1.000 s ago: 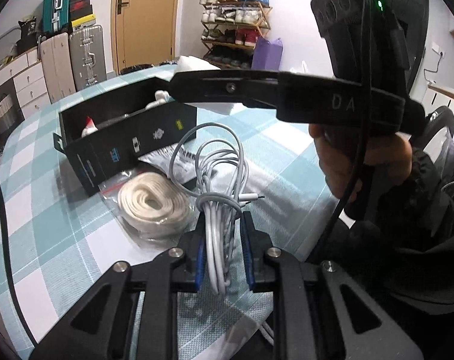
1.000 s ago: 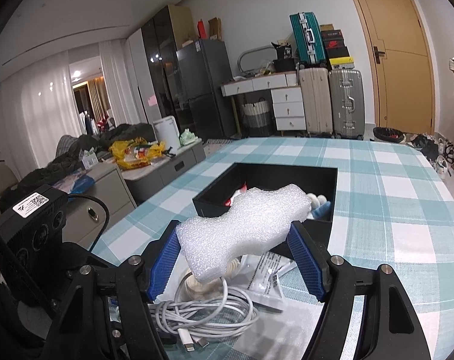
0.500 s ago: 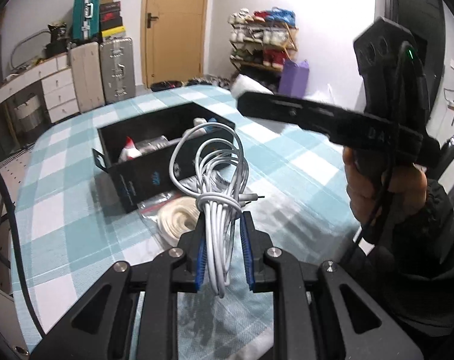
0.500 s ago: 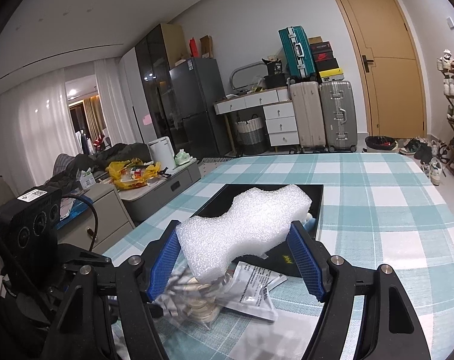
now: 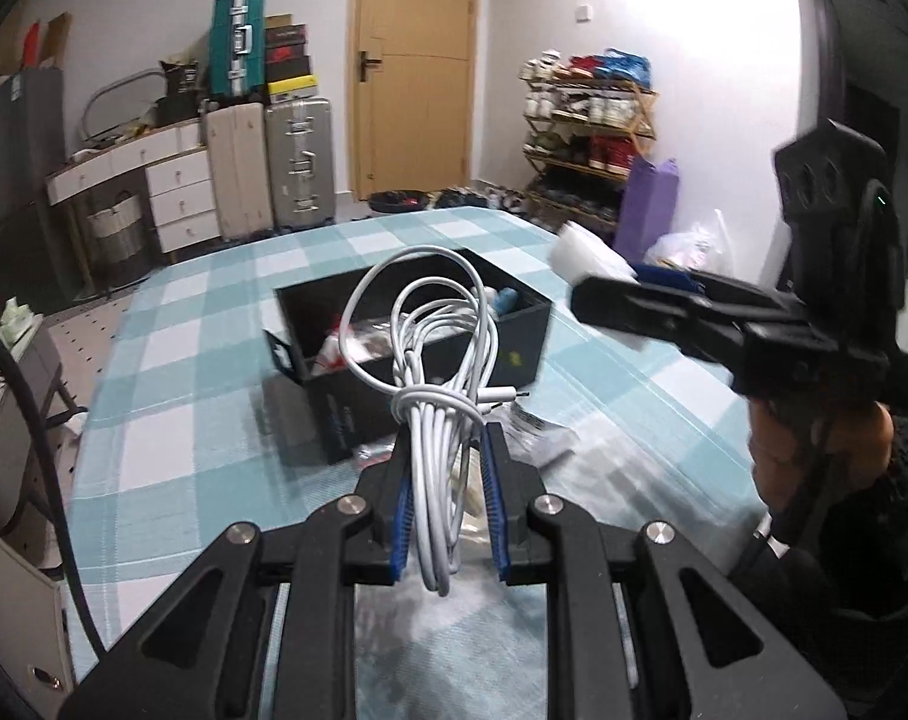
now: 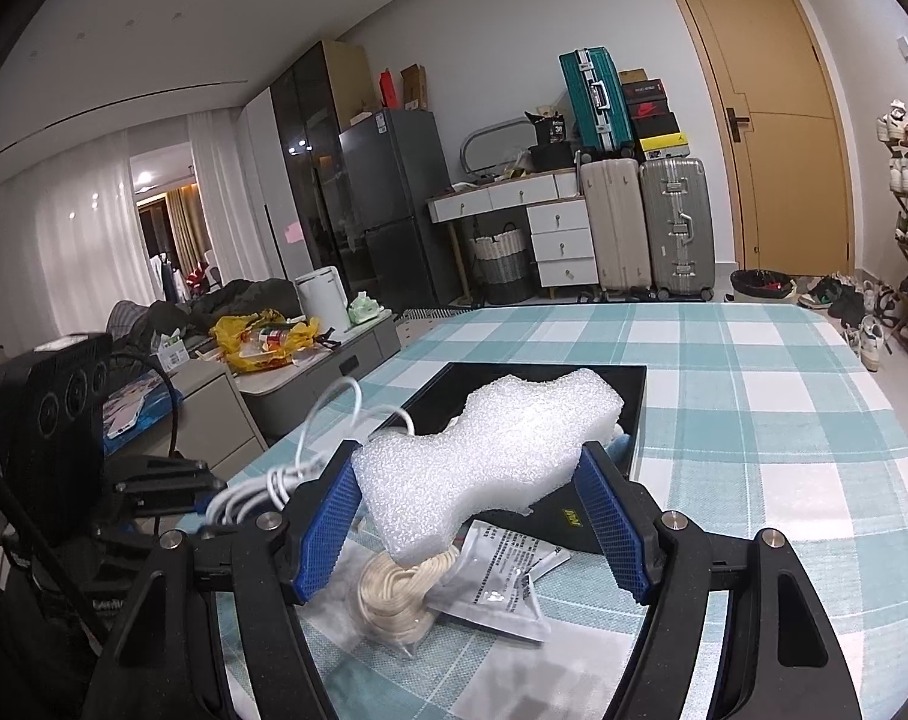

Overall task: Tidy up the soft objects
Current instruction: 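Lower the cable and foam into the black box and open both grippers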

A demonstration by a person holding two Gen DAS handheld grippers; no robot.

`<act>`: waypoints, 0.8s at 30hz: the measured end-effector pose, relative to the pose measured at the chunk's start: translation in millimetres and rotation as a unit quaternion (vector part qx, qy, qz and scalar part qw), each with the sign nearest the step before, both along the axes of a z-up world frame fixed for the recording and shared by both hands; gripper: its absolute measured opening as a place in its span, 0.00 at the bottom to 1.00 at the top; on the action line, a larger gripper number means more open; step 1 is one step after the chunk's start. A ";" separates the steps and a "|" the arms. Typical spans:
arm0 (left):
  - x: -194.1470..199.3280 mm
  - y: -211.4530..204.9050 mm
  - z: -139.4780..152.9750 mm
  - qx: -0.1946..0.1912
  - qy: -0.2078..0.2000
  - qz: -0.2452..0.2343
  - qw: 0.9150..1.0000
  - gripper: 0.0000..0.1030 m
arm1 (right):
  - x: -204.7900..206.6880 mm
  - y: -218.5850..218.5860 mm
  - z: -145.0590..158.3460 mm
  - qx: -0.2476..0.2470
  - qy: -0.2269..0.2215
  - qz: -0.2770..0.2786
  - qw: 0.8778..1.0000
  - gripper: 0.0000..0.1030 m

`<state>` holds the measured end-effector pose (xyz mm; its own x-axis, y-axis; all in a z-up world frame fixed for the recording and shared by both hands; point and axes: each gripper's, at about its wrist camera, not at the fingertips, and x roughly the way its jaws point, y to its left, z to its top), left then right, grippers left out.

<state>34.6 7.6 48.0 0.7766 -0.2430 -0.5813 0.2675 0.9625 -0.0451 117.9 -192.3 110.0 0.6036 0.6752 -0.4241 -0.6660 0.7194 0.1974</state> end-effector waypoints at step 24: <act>70.6 12.4 5.8 -0.005 -0.011 0.082 0.997 0.18 | 37.8 20.3 8.8 -0.044 -0.003 0.006 0.999 0.71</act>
<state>105.2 20.0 53.8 0.8183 -0.1181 -0.5625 0.1081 0.9928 -0.0513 155.6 -172.0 118.8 0.5983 0.6423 -0.4790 -0.6758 0.7257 0.1290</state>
